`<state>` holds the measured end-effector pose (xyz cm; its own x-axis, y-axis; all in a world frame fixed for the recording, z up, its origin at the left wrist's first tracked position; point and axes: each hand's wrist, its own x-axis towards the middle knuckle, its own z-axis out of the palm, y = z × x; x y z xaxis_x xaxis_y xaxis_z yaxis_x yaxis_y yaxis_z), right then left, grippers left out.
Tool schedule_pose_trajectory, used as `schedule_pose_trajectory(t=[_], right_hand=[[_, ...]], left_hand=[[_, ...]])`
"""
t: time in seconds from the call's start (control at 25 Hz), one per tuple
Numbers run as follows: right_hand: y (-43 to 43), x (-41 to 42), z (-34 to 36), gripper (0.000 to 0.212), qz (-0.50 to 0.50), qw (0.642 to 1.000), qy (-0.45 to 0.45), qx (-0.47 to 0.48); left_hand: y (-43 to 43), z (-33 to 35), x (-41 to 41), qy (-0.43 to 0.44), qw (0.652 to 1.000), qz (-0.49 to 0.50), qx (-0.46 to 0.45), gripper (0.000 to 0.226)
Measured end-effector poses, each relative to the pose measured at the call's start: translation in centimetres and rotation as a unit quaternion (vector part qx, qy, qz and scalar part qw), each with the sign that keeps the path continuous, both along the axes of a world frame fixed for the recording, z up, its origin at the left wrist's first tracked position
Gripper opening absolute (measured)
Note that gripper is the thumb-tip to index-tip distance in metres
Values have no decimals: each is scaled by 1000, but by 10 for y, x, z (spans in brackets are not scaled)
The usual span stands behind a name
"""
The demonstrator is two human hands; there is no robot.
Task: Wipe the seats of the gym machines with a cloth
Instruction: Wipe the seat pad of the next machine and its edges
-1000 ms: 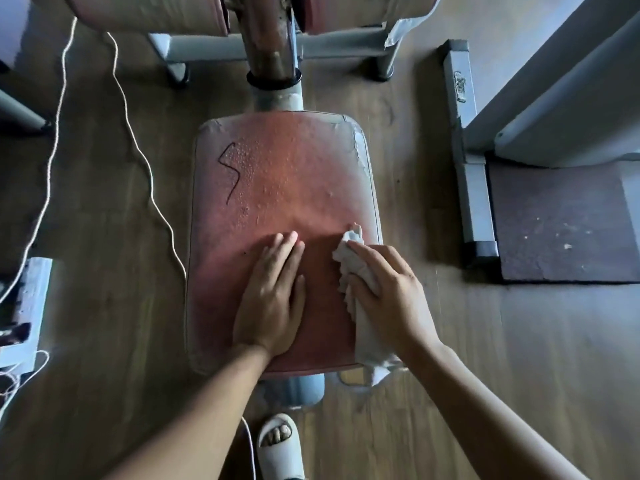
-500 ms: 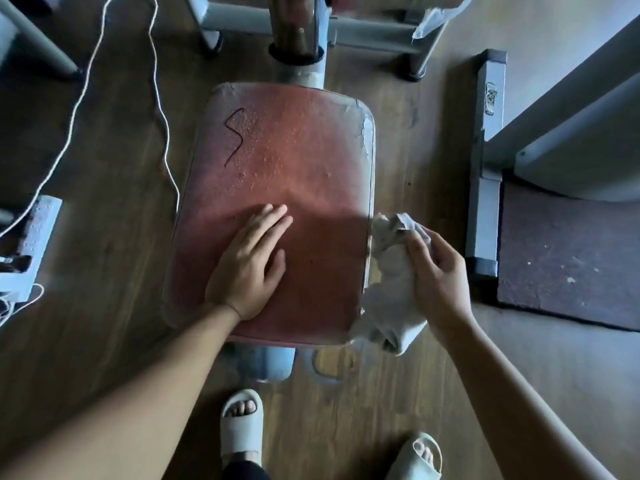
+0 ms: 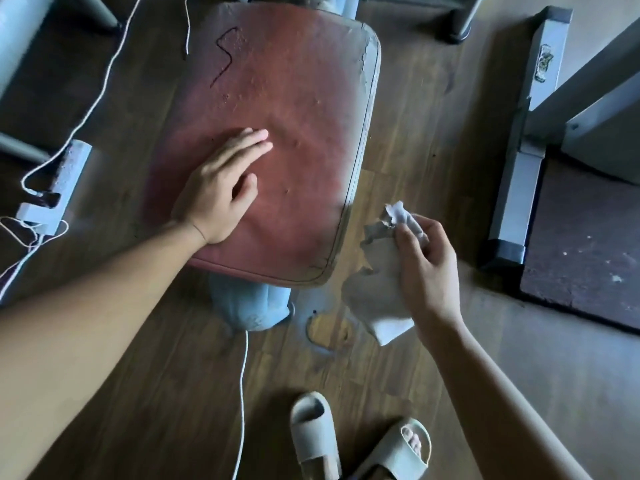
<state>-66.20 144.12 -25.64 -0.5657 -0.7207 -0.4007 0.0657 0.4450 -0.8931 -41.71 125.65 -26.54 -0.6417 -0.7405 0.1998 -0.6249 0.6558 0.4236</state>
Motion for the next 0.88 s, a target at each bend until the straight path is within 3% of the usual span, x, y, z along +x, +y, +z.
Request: schedule_pose_trajectory(t=[0.36, 0.56, 0.88], right_hand=[[3, -5, 24, 22, 21, 998, 53, -15], [-9, -14, 11, 25, 52, 997, 51, -26], [-36, -44, -44, 29, 93, 989, 71, -89]], left_hand=[[6, 1, -3, 10, 999, 37, -1, 46], [48, -14, -31, 39, 982, 181, 45, 47], [53, -13, -37, 96, 971, 220, -26, 34]])
